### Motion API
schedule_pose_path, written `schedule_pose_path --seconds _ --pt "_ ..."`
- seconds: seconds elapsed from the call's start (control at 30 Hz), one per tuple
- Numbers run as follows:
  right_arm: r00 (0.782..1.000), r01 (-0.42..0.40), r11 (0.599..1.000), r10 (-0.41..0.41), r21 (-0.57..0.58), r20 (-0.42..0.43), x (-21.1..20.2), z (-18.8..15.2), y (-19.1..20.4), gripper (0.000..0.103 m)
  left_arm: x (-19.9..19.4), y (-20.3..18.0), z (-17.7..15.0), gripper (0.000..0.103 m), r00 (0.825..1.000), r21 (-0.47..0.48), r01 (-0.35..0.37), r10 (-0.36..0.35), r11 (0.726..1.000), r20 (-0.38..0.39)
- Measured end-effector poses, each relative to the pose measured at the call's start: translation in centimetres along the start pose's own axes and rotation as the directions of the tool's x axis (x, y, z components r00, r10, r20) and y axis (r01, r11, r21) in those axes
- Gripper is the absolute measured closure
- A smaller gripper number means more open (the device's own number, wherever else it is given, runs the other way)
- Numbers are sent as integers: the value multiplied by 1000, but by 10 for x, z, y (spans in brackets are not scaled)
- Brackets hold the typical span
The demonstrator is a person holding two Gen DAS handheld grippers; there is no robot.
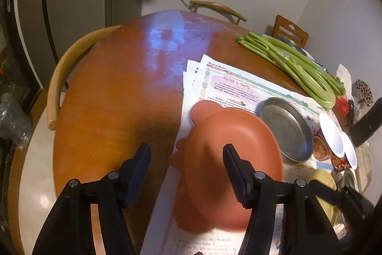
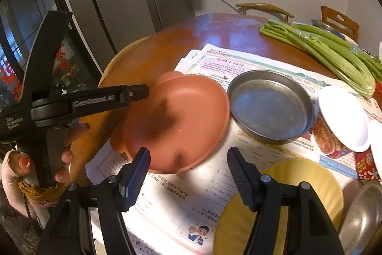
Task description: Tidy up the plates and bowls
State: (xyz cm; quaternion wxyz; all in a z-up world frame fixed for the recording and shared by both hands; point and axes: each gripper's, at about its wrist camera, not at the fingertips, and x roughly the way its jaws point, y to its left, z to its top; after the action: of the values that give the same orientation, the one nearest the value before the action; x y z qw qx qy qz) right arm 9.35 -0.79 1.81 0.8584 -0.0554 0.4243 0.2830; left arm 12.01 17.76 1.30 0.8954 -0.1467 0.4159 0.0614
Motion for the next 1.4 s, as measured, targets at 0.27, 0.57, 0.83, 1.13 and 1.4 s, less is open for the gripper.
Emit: schedule_pose_path --seconds 0.27,0.57,0.83,1.13,1.4 --pt "998 31 999 -33 30 61 -41 -7 -25 36 -34 -24 -21 37 998 29 43 -44 999 35" --pt "987 85 995 -91 55 129 -88 -14 -58 36 -54 -63 -44 37 994 71 102 -105 992 32" --pt "985 104 990 -116 95 131 -103 -20 -87 36 -51 -97 -66 37 991 117 133 -132 984 -15" --pt "988 142 985 -147 96 43 -79 -34 -110 36 -24 -122 -93 37 985 137 144 -129 980 -113" --pt "984 174 982 -172 69 -36 -51 -35 -127 36 -5 -135 -106 37 975 132 162 -139 978 -171"
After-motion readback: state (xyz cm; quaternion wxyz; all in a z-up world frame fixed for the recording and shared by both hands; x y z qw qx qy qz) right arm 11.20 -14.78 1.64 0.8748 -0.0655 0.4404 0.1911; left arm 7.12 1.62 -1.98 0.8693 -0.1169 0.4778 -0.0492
